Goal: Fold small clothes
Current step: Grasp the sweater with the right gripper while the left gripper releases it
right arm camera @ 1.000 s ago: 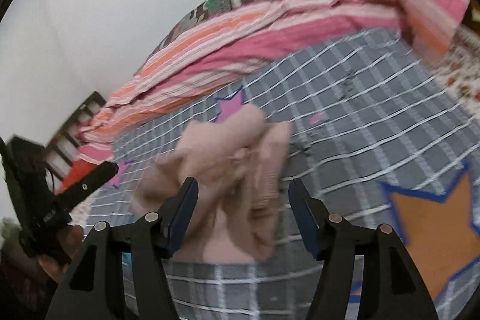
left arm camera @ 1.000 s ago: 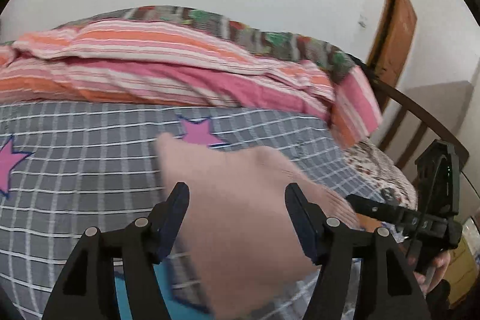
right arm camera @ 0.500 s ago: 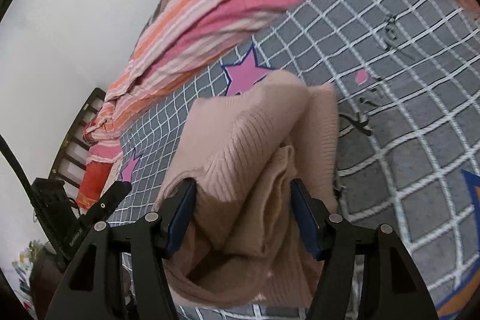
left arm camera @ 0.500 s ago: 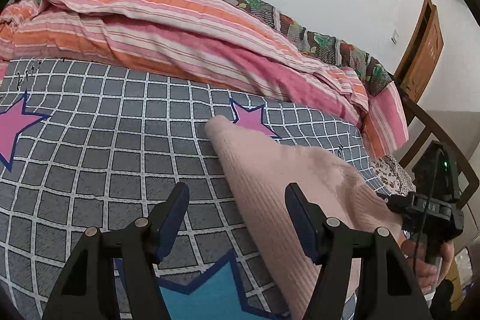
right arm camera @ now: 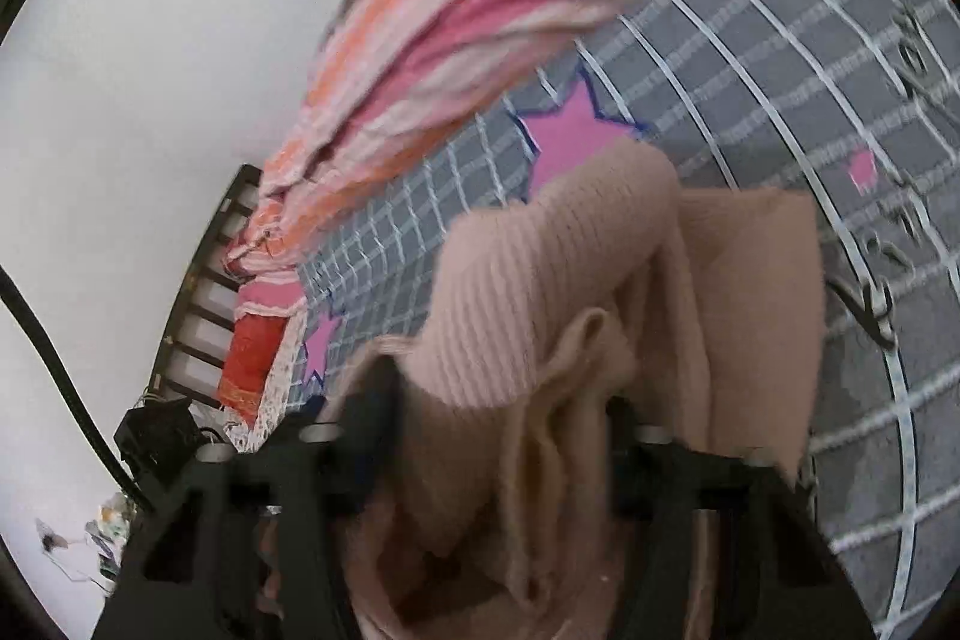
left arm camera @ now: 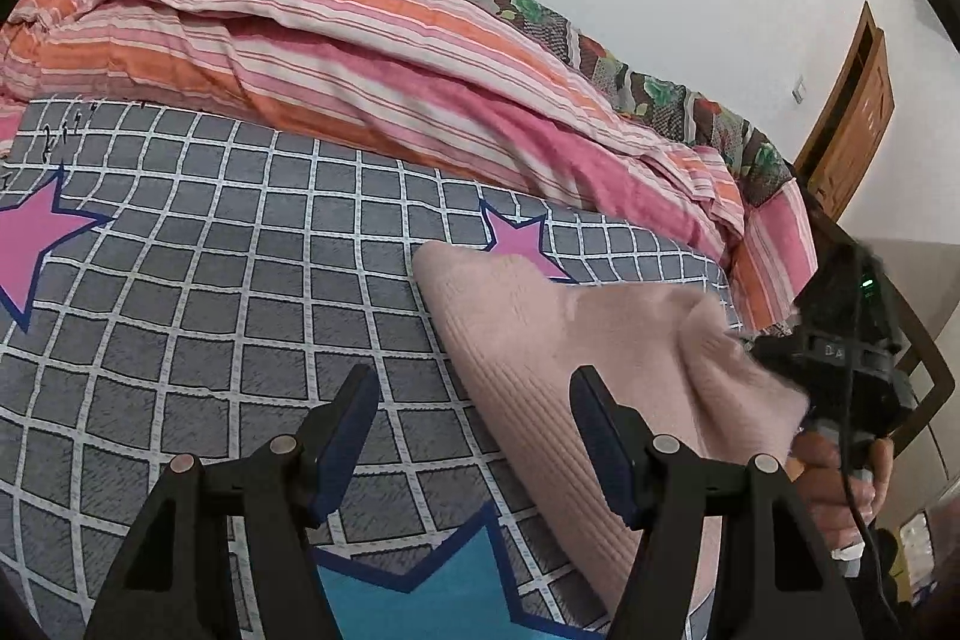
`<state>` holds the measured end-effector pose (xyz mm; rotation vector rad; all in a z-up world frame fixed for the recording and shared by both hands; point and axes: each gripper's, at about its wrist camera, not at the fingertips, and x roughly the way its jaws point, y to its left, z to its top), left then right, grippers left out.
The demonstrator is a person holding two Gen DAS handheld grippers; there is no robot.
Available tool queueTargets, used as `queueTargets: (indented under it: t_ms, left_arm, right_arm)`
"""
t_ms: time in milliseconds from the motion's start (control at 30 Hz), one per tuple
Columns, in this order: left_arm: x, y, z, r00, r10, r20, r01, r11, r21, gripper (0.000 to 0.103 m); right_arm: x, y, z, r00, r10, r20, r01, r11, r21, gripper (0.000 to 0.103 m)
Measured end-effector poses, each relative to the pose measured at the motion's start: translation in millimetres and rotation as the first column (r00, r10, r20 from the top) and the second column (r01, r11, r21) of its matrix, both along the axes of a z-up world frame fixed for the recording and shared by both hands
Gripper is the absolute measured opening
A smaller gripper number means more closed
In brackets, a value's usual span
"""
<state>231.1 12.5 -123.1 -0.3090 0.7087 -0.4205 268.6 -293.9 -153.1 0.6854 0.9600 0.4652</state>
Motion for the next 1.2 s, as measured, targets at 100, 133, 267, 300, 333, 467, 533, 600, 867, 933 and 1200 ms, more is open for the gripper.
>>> queueTargets:
  t_ms: [100,133,267,300,333,467,533,600,867,933,1200]
  left_arm:
    - [-2.6,-0.2,1.5,1.0,-0.002,0.003,0.002,1.0,0.012,0.064]
    - [-3.7,-0.6,1.8,1.0,-0.004,0.005,0.004,1.0,0.016,0.064]
    - [-5.4,-3.5,0.9,1.0,-0.009,-0.002,0.009,1.0,0.024,0.064]
    - [-5.6,-4.2,0.4,1.0,-0.01,-0.005,0.01,1.0,0.023,0.064]
    - [-5.8,-5.4,0.1,1.0,-0.014,-0.009,0.014,1.0,0.023,0.064]
    - [-9.8,-13.2,-0.5,0.999,-0.042,-0.012,0.043,0.998,0.039,0.064]
    - [-12.7,-17.8,-0.6,0.998,-0.054,-0.013,0.055,0.997,0.05,0.064]
    - [-15.3,-20.8,-0.2,0.998,-0.061,-0.016,0.062,0.997,0.048,0.064]
    - [-24.7,-27.4,5.9,0.996,-0.084,-0.014,0.085,0.995,0.056,0.064]
    - [-26.1,-29.9,6.9,0.996,-0.093,-0.011,0.093,0.994,0.06,0.064]
    - [-31.0,-32.9,5.3,0.994,-0.113,-0.008,0.113,0.992,0.055,0.064]
  right_arm:
    - [-14.2,6.3,26.5,0.986,0.025,0.166,-0.012,0.996,-0.084,0.029]
    - [-24.2,9.4,38.0,0.968,0.039,0.246,-0.006,0.991,-0.135,0.029]
    - [-66.9,19.6,53.7,0.895,0.102,0.435,0.055,0.94,-0.335,0.031]
    - [-67.3,14.6,41.5,0.922,0.082,0.379,0.058,0.937,-0.345,0.033]
    - [-64.4,11.5,33.0,0.941,0.064,0.334,0.062,0.933,-0.353,0.035]
    - [-67.5,-17.0,-1.6,0.984,-0.037,0.176,0.092,0.943,-0.319,0.054]
    - [-72.2,-28.9,1.9,0.981,-0.066,0.183,0.114,0.956,-0.27,0.058]
    - [-71.0,-34.0,11.8,0.977,-0.083,0.197,0.129,0.964,-0.232,0.063]
    - [-30.5,-24.1,18.5,0.99,-0.076,0.116,0.092,0.986,-0.138,0.068]
    - [-33.8,-31.6,25.2,0.987,-0.08,0.141,0.094,0.991,-0.097,0.068]
    - [-32.2,-47.1,28.3,0.995,-0.027,0.1,0.035,0.996,-0.08,0.069]
